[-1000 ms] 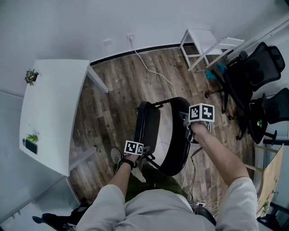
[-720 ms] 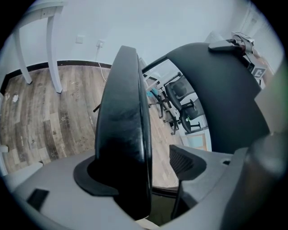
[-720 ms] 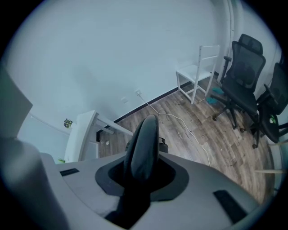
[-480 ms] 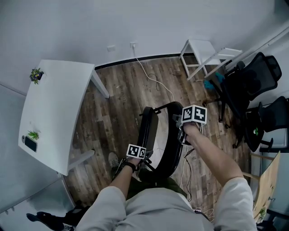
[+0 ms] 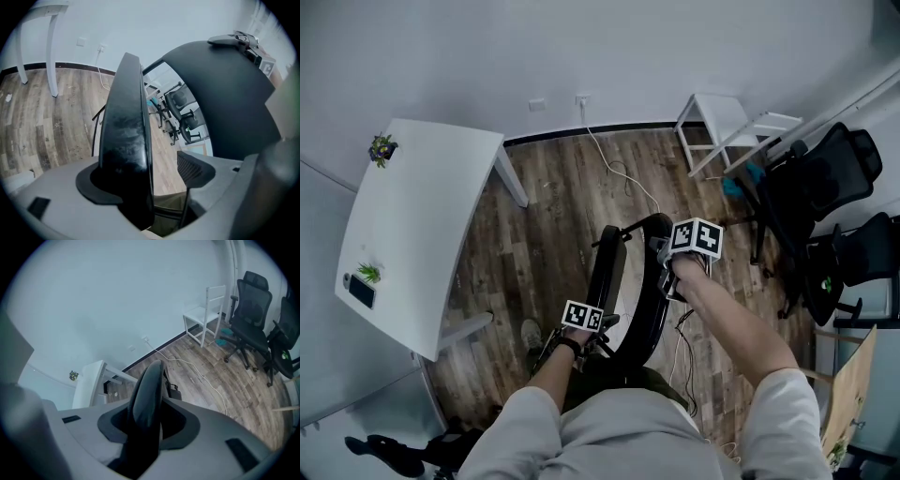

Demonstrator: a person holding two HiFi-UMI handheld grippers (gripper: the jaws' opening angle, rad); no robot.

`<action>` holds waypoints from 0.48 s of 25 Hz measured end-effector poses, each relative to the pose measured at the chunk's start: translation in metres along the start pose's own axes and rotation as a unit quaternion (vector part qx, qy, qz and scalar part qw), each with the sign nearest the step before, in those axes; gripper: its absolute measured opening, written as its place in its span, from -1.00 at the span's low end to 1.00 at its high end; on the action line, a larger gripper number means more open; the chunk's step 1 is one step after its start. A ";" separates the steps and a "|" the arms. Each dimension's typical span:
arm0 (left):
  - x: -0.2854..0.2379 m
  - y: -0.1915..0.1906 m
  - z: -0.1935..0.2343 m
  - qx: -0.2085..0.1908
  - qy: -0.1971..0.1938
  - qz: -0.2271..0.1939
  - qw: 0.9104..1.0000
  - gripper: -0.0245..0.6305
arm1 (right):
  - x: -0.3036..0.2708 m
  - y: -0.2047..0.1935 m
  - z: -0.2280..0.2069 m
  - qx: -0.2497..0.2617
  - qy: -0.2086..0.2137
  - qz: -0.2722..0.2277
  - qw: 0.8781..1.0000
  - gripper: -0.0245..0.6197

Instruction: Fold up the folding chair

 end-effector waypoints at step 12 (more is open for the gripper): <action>-0.002 0.002 -0.018 -0.002 -0.067 -0.004 0.998 0.24 | -0.004 0.000 0.021 -0.014 0.006 -0.010 1.000 -0.47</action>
Point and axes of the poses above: the fingertips, and each gripper's own axes: x backward along the fingers, z to its left, y out of its top, the point moved 2 cm from there along x, backward along the fingers, and after that the axes turned 2 degrees about z, right-handed, at the moved point
